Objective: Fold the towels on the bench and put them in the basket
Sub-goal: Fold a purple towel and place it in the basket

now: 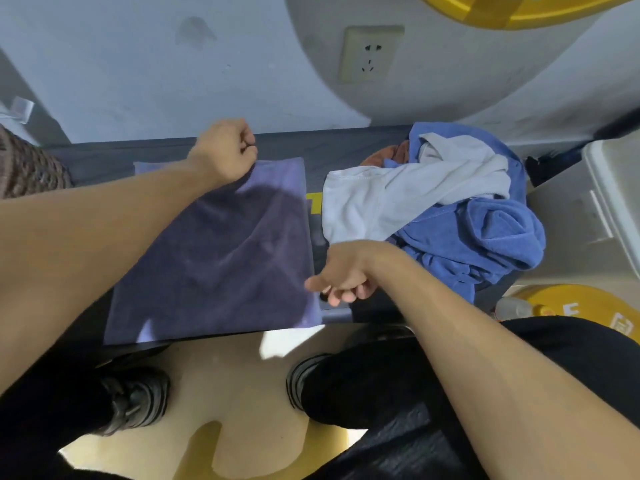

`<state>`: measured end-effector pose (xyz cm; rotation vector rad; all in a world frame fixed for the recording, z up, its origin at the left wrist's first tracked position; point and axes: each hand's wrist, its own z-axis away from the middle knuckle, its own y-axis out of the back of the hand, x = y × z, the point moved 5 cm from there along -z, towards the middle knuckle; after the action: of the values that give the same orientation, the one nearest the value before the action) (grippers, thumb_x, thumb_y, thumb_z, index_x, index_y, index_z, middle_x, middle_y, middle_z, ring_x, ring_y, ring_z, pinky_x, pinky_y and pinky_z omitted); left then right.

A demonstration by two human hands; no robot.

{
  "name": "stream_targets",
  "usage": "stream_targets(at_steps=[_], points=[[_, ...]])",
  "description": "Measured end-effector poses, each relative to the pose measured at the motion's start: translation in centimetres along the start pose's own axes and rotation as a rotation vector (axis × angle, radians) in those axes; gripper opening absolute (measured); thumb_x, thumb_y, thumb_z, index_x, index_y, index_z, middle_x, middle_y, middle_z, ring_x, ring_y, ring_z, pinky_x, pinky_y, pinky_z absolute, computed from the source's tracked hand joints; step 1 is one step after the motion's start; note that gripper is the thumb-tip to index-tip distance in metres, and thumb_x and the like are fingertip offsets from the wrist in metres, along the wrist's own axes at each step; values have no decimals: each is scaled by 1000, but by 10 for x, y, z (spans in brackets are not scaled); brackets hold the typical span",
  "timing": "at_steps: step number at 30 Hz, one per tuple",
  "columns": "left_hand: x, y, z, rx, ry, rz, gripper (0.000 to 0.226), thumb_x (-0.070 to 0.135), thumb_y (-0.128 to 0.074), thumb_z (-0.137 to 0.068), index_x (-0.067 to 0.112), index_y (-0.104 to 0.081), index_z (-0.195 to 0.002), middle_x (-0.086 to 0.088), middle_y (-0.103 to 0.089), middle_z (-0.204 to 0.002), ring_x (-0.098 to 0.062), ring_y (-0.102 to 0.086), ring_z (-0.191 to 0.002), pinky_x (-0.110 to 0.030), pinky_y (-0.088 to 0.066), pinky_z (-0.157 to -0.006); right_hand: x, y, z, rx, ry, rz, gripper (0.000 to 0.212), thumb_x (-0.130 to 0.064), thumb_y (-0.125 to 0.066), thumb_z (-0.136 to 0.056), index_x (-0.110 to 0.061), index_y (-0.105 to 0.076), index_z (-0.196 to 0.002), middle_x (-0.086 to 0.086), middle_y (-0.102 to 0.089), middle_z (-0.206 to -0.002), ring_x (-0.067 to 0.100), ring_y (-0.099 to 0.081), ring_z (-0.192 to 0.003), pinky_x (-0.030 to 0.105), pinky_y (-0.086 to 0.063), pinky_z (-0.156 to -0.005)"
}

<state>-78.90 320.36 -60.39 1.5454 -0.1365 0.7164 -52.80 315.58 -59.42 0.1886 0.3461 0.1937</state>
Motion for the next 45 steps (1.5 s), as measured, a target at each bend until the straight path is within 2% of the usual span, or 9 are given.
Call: stream_targets(at_steps=[5,10,14,18,26,30,35,41,45], points=[[-74,34,28,-54,51,-110,18,13,-66,-86,8,-68,-103,-13,-68,-98,-34,-61,-94,-44,-51,-89,-29,50,1,731,305,-215,8,-13,-64,-87,-9,-70,-83,-5,-68,-72,19,-66,-73,28,-54,-73],[-96,37,33,-107,13,-81,5,20,-70,-85,15,-69,-84,-6,-67,-89,-25,-58,-87,-41,-50,-87,-66,90,-32,900,349,-77,12,-10,-57,-89,-13,-68,-95,-4,-68,-89,17,-63,-87,18,-43,-78],[-104,37,27,-169,-7,-149,13,29,-75,-84,20,-67,-90,-3,-59,-90,-21,-50,-85,-38,-46,-84,-87,113,-72,869,319,51,22,-18,-59,-94,-15,-65,-115,10,-62,-119,26,-59,-111,32,-48,-96],[-117,42,22,-236,11,-133,13,26,-75,-85,22,-63,-80,3,-59,-84,-22,-56,-87,-39,-48,-86,-92,120,-94,824,301,78,19,-31,-66,-92,-19,-63,-106,6,-50,-112,22,-45,-113,32,-45,-91],[-124,36,7,-150,107,-54,14,30,-70,-87,23,-61,-79,9,-58,-77,-18,-54,-83,-32,-43,-79,-91,132,-108,848,189,-55,12,-30,-58,-96,-19,-56,-95,9,-62,-114,29,-55,-113,39,-49,-93],[-125,35,3,-122,128,-45,16,32,-70,-87,21,-61,-80,10,-55,-73,-19,-53,-81,-31,-40,-76,-92,139,-109,844,154,-53,16,-34,-63,-94,-18,-59,-92,1,-65,-98,22,-61,-101,29,-44,-78],[-144,52,9,-175,58,-157,16,31,-71,-87,18,-61,-87,1,-57,-85,-21,-52,-86,-33,-42,-80,-82,150,-105,843,93,74,32,-49,-73,-84,-19,-65,-90,10,-63,-120,31,-57,-113,40,-51,-95],[-172,68,19,-275,233,-224,31,40,-76,-83,12,-65,-92,-1,-59,-85,-23,-53,-85,-31,-39,-77,-67,154,-96,692,-61,133,63,-63,-72,-77,-3,-66,-97,9,-63,-92,26,-56,-82,31,-41,-60],[-168,69,20,-378,241,-315,36,39,-68,-90,4,-68,-95,-12,-65,-94,-30,-56,-88,-33,-43,-79,-72,155,-92,752,32,54,31,-39,-80,-78,-10,-70,-82,3,-64,-82,22,-60,-81,29,-45,-64]])
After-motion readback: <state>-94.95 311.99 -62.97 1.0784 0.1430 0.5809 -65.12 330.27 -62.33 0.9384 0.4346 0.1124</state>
